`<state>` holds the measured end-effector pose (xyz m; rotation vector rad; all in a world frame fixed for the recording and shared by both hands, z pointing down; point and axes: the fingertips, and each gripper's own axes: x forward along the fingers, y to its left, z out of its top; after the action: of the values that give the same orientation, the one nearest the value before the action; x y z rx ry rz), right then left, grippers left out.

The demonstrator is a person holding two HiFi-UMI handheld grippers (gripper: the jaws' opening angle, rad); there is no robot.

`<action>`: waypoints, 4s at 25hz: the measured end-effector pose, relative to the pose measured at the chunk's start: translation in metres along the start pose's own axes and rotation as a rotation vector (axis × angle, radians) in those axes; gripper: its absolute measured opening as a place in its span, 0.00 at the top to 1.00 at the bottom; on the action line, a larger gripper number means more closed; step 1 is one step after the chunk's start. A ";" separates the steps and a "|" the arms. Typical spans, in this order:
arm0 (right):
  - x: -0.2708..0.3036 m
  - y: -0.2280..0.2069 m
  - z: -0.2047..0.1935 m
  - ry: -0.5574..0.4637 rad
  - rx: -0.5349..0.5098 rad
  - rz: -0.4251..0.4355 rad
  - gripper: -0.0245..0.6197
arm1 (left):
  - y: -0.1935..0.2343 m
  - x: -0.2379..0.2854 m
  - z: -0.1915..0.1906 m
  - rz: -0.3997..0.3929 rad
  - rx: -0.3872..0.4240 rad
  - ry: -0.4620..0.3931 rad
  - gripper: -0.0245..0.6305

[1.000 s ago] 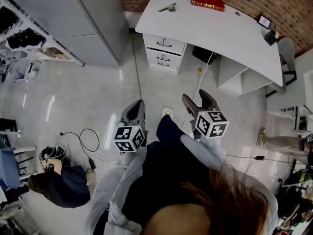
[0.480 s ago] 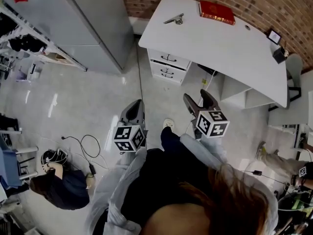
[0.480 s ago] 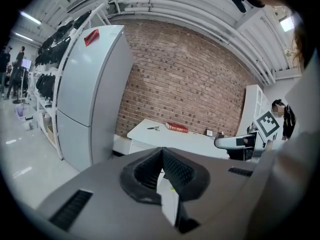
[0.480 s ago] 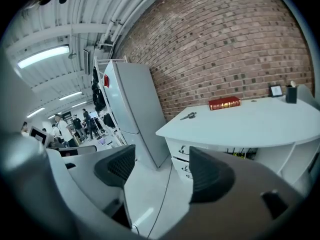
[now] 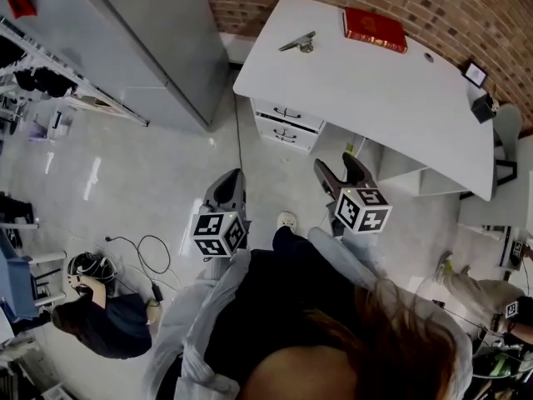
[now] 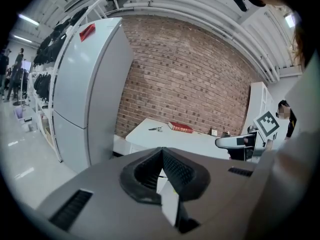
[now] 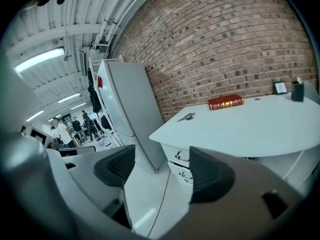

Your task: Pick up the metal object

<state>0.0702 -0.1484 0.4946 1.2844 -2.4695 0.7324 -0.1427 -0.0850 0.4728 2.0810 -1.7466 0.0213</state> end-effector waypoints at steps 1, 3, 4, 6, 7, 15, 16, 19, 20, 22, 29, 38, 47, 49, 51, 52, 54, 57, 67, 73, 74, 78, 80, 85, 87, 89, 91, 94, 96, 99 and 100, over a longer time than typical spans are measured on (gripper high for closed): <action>0.004 -0.002 0.004 -0.005 0.005 -0.001 0.43 | 0.000 0.005 0.001 -0.002 0.003 0.001 0.94; 0.010 -0.006 0.012 -0.018 0.012 -0.001 0.43 | 0.002 0.014 0.003 -0.003 0.013 -0.001 0.94; 0.012 -0.007 0.015 -0.023 0.012 0.003 0.43 | 0.002 0.018 0.004 -0.003 0.019 -0.007 0.94; 0.016 -0.009 0.016 -0.032 0.011 0.009 0.43 | 0.002 0.024 0.005 -0.005 0.026 -0.020 0.94; 0.018 -0.011 0.016 -0.036 0.013 0.011 0.43 | 0.003 0.026 0.006 -0.004 0.027 -0.024 0.94; 0.017 -0.020 0.014 -0.032 0.051 -0.002 0.43 | 0.006 0.033 0.008 0.001 0.028 -0.014 0.94; 0.019 -0.022 0.013 -0.031 0.058 -0.005 0.43 | 0.006 0.035 0.008 -0.001 0.026 -0.014 0.94; 0.025 -0.026 0.010 -0.023 0.069 -0.012 0.43 | 0.009 0.042 0.003 -0.007 0.020 -0.006 0.94; 0.028 -0.027 0.011 -0.022 0.069 -0.013 0.43 | 0.010 0.046 0.002 -0.009 0.019 -0.002 0.94; 0.036 -0.029 0.015 -0.021 0.070 -0.016 0.43 | 0.013 0.055 0.003 -0.015 0.016 0.003 0.94; 0.076 -0.044 0.037 -0.013 0.081 -0.009 0.43 | 0.024 0.101 0.020 -0.023 0.007 -0.003 0.94; 0.138 -0.070 0.096 -0.023 0.100 -0.019 0.43 | 0.040 0.182 0.065 -0.057 0.025 0.008 0.94; 0.191 -0.091 0.137 -0.029 0.147 -0.033 0.43 | 0.057 0.247 0.088 -0.096 0.031 0.031 0.94; 0.203 -0.097 0.143 -0.027 0.171 -0.032 0.43 | 0.063 0.259 0.091 -0.096 0.032 0.033 0.94; 0.214 -0.102 0.148 -0.026 0.196 -0.032 0.43 | 0.070 0.271 0.093 -0.097 0.030 0.038 0.94; 0.220 -0.104 0.152 -0.026 0.206 -0.032 0.44 | 0.073 0.277 0.095 -0.098 0.027 0.043 0.94; 0.231 -0.109 0.157 -0.024 0.227 -0.030 0.44 | 0.078 0.288 0.097 -0.099 0.022 0.049 0.94; 0.248 -0.115 0.160 -0.011 0.274 -0.015 0.45 | 0.084 0.304 0.098 -0.100 0.017 0.055 0.94; 0.311 -0.146 0.162 0.010 0.642 0.064 0.55 | 0.103 0.354 0.103 -0.102 0.020 0.083 0.94; 0.351 -0.168 0.160 0.010 0.878 0.094 0.58 | 0.112 0.378 0.100 -0.101 0.018 0.122 0.94; 0.357 -0.171 0.159 0.010 0.900 0.095 0.59 | 0.115 0.382 0.099 -0.100 0.019 0.129 0.94; 0.379 -0.181 0.155 0.025 0.961 0.080 0.64 | 0.120 0.396 0.099 -0.098 0.013 0.137 0.94; 0.388 -0.185 0.152 0.033 0.991 0.071 0.66 | 0.123 0.402 0.100 -0.096 0.009 0.137 0.94; 0.402 -0.190 0.144 0.054 1.044 0.044 0.73 | 0.125 0.410 0.098 -0.091 -0.003 0.154 0.94; 0.406 -0.192 0.142 0.054 1.054 0.034 0.76 | 0.128 0.412 0.096 -0.087 -0.008 0.158 0.94; 0.410 -0.194 0.142 0.046 1.061 0.027 0.80 | 0.132 0.415 0.095 -0.080 -0.012 0.160 0.94; 0.412 -0.195 0.145 0.032 1.062 0.032 0.84 | 0.133 0.417 0.094 -0.076 -0.013 0.162 0.94; 0.414 -0.194 0.149 0.005 1.084 0.055 0.92 | 0.135 0.418 0.094 -0.070 -0.015 0.165 0.94; 0.414 -0.193 0.148 -0.001 1.104 0.061 0.92 | 0.137 0.418 0.094 -0.066 -0.009 0.159 0.94; 0.413 -0.193 0.149 0.002 1.097 0.067 0.92 | 0.138 0.416 0.093 -0.064 -0.003 0.156 0.94; 0.412 -0.192 0.150 0.002 1.089 0.071 0.93 | 0.138 0.414 0.093 -0.063 -0.004 0.154 0.94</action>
<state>-0.0089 -0.6058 0.6132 1.4263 -2.0895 2.2588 -0.2099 -0.5207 0.5450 2.0719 -1.5881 0.1554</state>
